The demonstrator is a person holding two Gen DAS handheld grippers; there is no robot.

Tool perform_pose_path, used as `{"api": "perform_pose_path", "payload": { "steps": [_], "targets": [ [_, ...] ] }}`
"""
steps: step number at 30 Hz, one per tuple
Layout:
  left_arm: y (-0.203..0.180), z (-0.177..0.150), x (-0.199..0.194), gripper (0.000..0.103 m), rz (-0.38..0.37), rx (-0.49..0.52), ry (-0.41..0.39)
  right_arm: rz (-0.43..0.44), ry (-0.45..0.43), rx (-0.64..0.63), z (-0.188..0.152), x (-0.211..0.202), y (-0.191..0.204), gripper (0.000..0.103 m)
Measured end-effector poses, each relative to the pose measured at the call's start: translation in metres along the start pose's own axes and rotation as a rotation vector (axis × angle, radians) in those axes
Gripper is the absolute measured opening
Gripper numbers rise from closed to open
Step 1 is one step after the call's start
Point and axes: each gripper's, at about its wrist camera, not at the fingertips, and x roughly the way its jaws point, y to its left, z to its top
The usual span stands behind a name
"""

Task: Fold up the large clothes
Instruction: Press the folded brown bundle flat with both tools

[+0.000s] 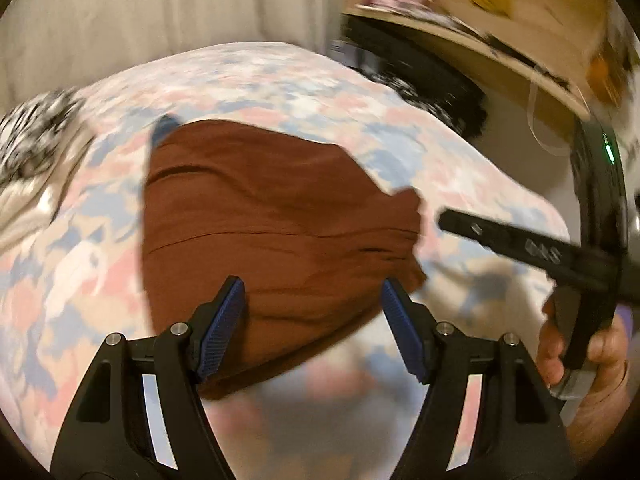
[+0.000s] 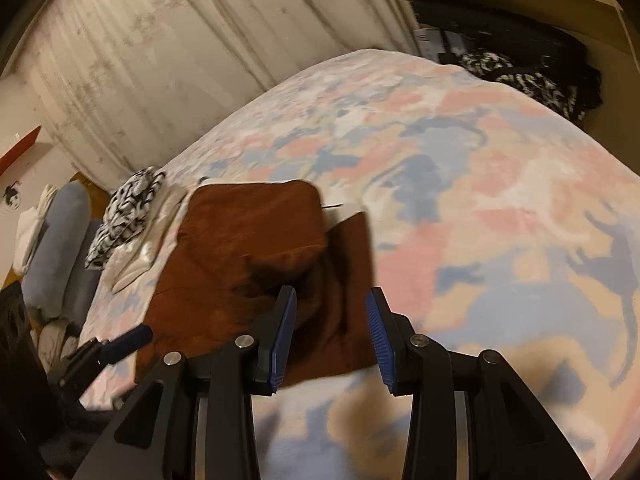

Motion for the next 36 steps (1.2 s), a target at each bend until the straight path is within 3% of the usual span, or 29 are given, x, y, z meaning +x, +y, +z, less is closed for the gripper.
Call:
{"api": "perform_pose_path", "payload": {
  "steps": [2,4,8,13,15,18,20,22,24,27,29,34,36],
  "targets": [
    [0.027,0.000,-0.008,0.068,0.023,-0.072,-0.007,0.038,0.012,0.000,0.000,0.000,0.008,0.052],
    [0.047,0.000,-0.010,0.068,0.063,-0.110,-0.007,0.065,0.020,-0.007,0.001,0.000,0.013,0.056],
    [0.082,-0.005,-0.007,0.068,0.122,-0.168,0.002,0.083,0.051,-0.022,0.005,0.010,0.024,0.056],
    [0.108,-0.009,0.010,0.067,0.139,-0.198,0.015,0.068,0.093,-0.054,0.016,0.035,0.035,0.055],
    [0.112,-0.010,0.019,0.066,0.127,-0.205,0.021,0.047,0.103,-0.074,0.020,0.046,0.040,0.051],
    [0.115,-0.007,0.030,0.064,0.102,-0.204,0.024,0.015,0.131,-0.136,0.023,0.067,0.050,0.028],
    [0.114,-0.004,0.037,0.054,0.093,-0.196,0.034,-0.011,0.113,-0.193,0.023,0.067,0.059,0.012],
    [0.109,0.000,0.040,0.042,0.067,-0.189,0.041,0.009,0.039,-0.232,0.028,0.053,0.064,0.010],
    [0.100,0.003,0.040,0.039,0.043,-0.171,0.027,0.028,-0.068,-0.257,0.035,0.028,0.067,0.009],
    [0.082,0.004,0.045,0.035,0.050,-0.127,0.030,-0.013,-0.133,-0.272,0.036,0.012,0.062,0.009],
    [0.072,0.002,0.053,0.035,0.071,-0.105,0.038,-0.060,-0.101,-0.259,0.031,0.021,0.049,0.008],
    [0.051,-0.008,0.068,0.034,0.112,-0.015,0.028,-0.141,0.082,-0.161,-0.001,0.075,0.002,0.008],
    [0.041,-0.013,0.072,0.035,0.156,0.035,0.011,-0.147,0.090,-0.144,-0.008,0.081,-0.005,0.008]
  ]
}}
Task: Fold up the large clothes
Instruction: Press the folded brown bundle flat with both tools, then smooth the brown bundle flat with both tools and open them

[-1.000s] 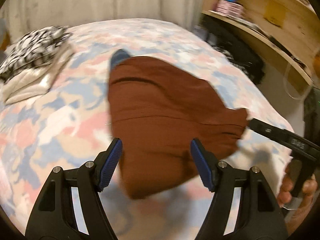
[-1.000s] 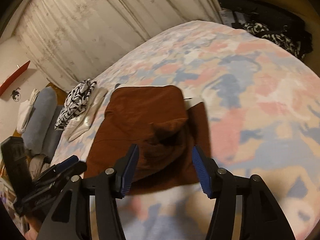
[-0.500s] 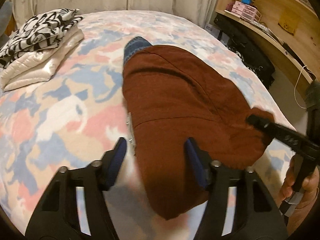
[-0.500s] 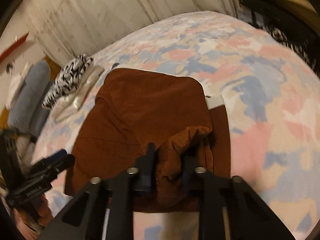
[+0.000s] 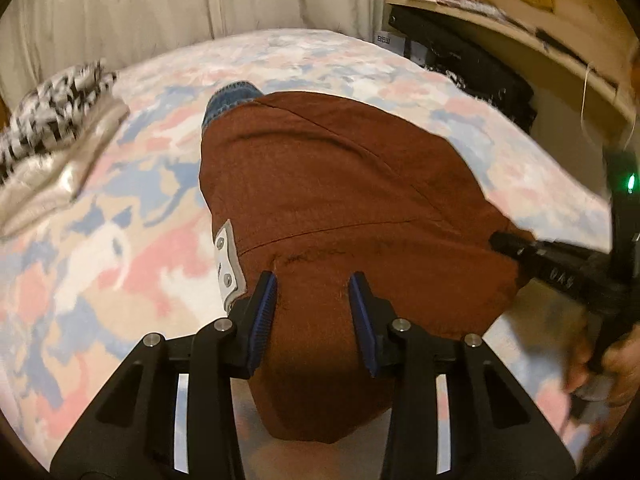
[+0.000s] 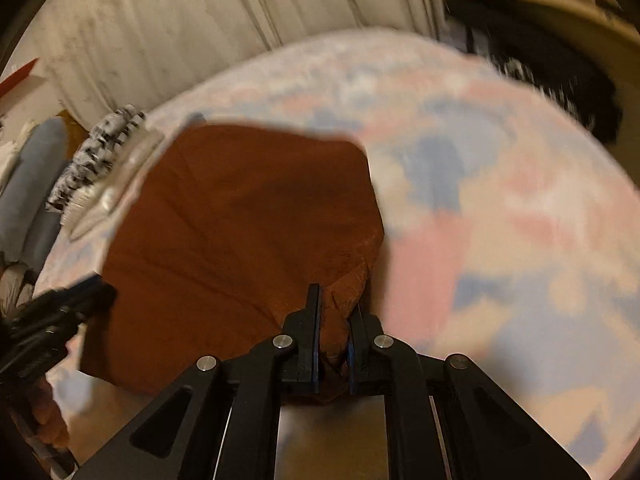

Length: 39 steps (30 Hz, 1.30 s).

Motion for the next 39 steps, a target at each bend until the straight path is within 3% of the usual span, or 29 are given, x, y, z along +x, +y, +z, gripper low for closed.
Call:
{"api": "perform_pose_path", "payload": {
  "steps": [3,9,13,16,18,20,22,25,27,28,29,30,33,36,39],
  "targets": [
    [-0.007,-0.004,0.001,0.035,0.035,0.027,-0.017,-0.016,0.009,-0.014,0.003,0.002,0.003,0.008],
    [0.004,0.003,-0.006,0.038,-0.014,-0.010,0.011,0.001,0.031,-0.039,0.013,-0.014,0.003,0.015],
    [0.023,0.017,-0.009,0.040,-0.094,-0.081,0.058,0.043,-0.007,-0.012,0.034,-0.042,0.004,0.041],
    [0.038,0.034,-0.004,0.040,-0.086,-0.113,0.062,0.057,-0.027,-0.015,0.054,-0.050,0.003,0.043],
    [0.047,0.046,0.002,0.040,-0.094,-0.133,0.071,0.079,-0.020,0.007,0.070,-0.046,-0.001,0.045],
    [0.056,0.058,0.014,0.040,-0.107,-0.153,0.093,0.096,-0.003,0.031,0.092,-0.030,-0.007,0.061],
    [0.066,0.069,0.029,0.040,-0.102,-0.173,0.124,0.100,0.027,0.063,0.109,-0.010,-0.014,0.069],
    [0.077,0.083,0.048,0.040,-0.111,-0.201,0.144,0.147,0.114,0.132,0.130,0.029,-0.030,0.069],
    [0.079,0.092,0.057,0.040,-0.110,-0.195,0.143,0.186,0.163,0.169,0.136,0.053,-0.037,0.068],
    [0.079,0.095,0.059,0.040,-0.104,-0.190,0.141,0.215,0.187,0.175,0.139,0.062,-0.039,0.054],
    [0.078,0.099,0.062,0.040,-0.092,-0.183,0.140,0.243,0.207,0.159,0.141,0.070,-0.037,0.019],
    [0.077,0.102,0.066,0.040,-0.082,-0.178,0.143,0.229,0.199,0.133,0.141,0.072,-0.035,0.008],
    [0.077,0.105,0.078,0.041,-0.062,-0.173,0.145,0.137,0.103,0.028,0.139,0.066,-0.023,0.007],
    [0.071,0.106,0.084,0.043,-0.033,-0.139,0.133,0.101,0.150,0.004,0.129,0.083,-0.019,0.007],
    [0.072,0.106,0.080,0.043,-0.027,-0.144,0.136,0.083,0.141,-0.001,0.130,0.076,-0.018,0.007]
  ]
}}
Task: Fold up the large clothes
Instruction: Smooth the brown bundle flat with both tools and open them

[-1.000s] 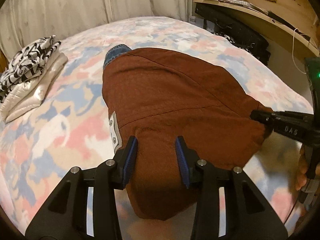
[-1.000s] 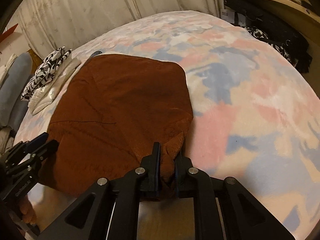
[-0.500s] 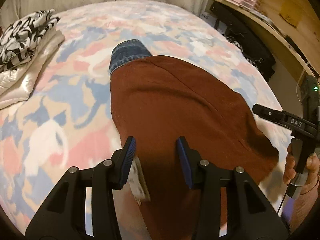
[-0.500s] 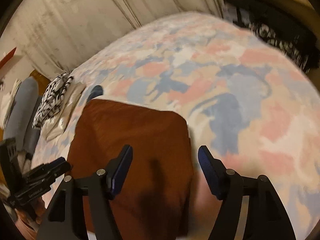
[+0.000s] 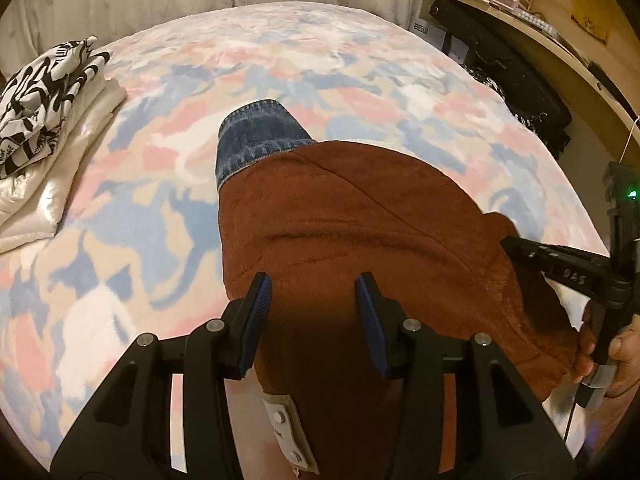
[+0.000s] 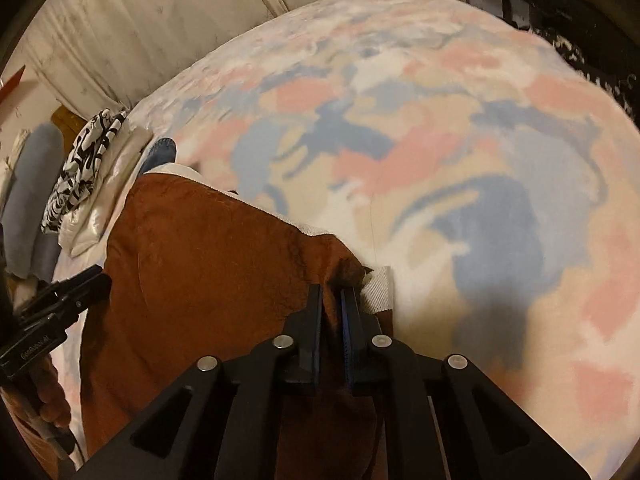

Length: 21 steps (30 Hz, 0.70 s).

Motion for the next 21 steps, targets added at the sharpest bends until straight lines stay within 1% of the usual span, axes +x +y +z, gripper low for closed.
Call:
{"api": "perform_pose_path", "payload": {
  "steps": [2,4,7,10,11,13,14,16,18,21],
  "targets": [
    [0.001,-0.001,-0.008,0.043,0.002,-0.011,0.006,0.004,-0.014,0.025,-0.001,-0.012,-0.001,0.011],
    [0.001,-0.007,-0.019,0.043,0.012,-0.006,-0.008,-0.007,-0.048,0.030,-0.006,-0.033,0.000,0.012],
    [-0.008,-0.021,-0.042,0.043,0.011,0.017,-0.045,-0.016,-0.096,0.021,-0.019,-0.061,0.007,0.012],
    [-0.022,-0.040,-0.063,0.042,0.005,0.042,-0.059,-0.002,-0.129,-0.006,-0.039,-0.084,0.021,0.012],
    [-0.027,-0.048,-0.069,0.041,-0.006,0.045,-0.060,0.005,-0.136,-0.021,-0.047,-0.090,0.027,0.012],
    [-0.035,-0.062,-0.077,0.039,-0.017,0.054,-0.060,0.028,-0.140,-0.045,-0.063,-0.097,0.038,0.012],
    [-0.040,-0.070,-0.081,0.037,-0.015,0.061,-0.061,0.041,-0.138,-0.061,-0.073,-0.100,0.046,0.012],
    [-0.048,-0.084,-0.086,0.035,-0.005,0.073,-0.069,0.042,-0.139,-0.093,-0.089,-0.102,0.058,0.012],
    [-0.053,-0.097,-0.088,0.035,0.003,0.081,-0.076,0.025,-0.136,-0.130,-0.104,-0.100,0.070,0.012],
    [-0.053,-0.113,-0.082,0.035,0.025,0.074,-0.051,-0.015,-0.130,-0.152,-0.127,-0.095,0.074,0.012]
  ]
}}
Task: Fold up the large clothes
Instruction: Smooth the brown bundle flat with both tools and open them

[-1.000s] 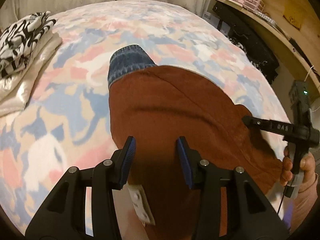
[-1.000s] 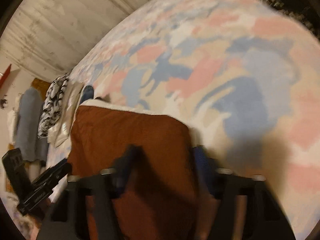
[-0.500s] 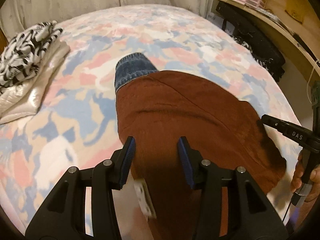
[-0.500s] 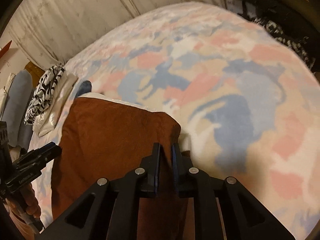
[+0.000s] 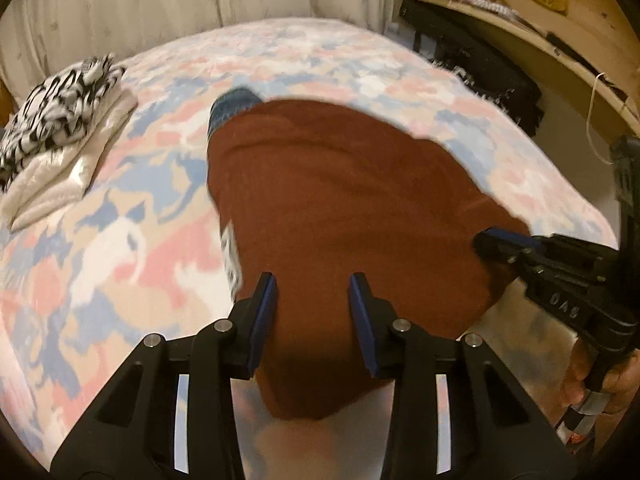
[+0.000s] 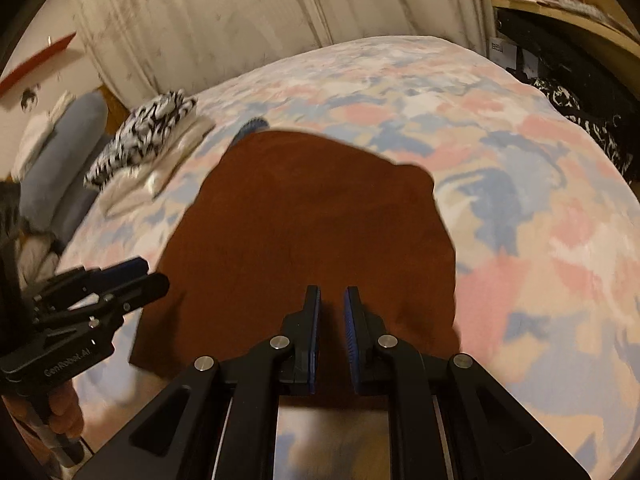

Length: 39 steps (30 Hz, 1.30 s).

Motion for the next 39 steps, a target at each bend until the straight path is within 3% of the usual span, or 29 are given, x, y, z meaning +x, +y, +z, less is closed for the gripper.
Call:
{"api": "perform_pose_path", "payload": {
  "steps": [9,12,17,21,33,39],
  "targets": [
    [0.012,-0.020,-0.002,0.038,-0.024,-0.035,-0.032,-0.189,-0.044,0.091,-0.037,-0.013,-0.038,0.012],
    [0.014,-0.019,-0.002,0.040,-0.023,-0.052,-0.031,-0.141,-0.047,0.148,-0.044,-0.019,-0.048,0.012],
    [0.027,-0.018,0.002,0.053,-0.044,-0.125,0.001,-0.149,-0.050,0.138,-0.043,-0.020,-0.047,0.012],
    [0.035,-0.017,0.003,0.053,-0.078,-0.162,0.024,-0.158,-0.049,0.134,-0.030,-0.015,-0.045,0.012],
    [0.042,-0.019,-0.013,0.053,-0.039,-0.194,0.043,-0.143,-0.053,0.133,-0.025,-0.034,-0.037,0.012],
    [0.048,-0.024,-0.027,0.053,-0.062,-0.224,0.066,-0.112,-0.045,0.143,-0.025,-0.053,-0.029,0.013]
  ]
}}
